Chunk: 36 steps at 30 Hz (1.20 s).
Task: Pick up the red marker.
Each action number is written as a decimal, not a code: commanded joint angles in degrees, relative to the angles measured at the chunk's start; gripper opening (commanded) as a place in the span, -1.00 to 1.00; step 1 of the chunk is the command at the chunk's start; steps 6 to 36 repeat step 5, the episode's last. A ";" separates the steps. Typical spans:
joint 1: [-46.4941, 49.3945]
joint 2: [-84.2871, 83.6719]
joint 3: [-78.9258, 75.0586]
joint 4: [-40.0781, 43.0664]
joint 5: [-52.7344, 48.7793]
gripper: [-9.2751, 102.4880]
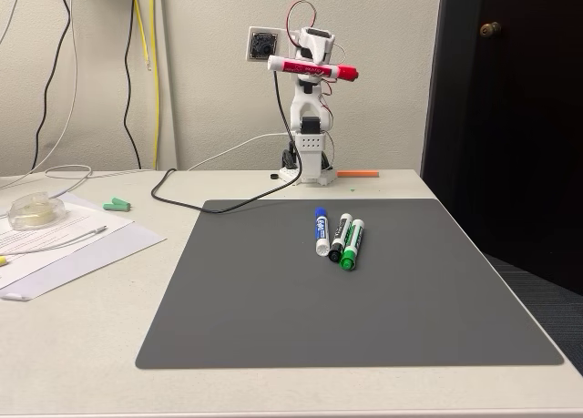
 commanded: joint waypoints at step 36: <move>1.05 1.32 -0.26 -1.23 0.97 -0.83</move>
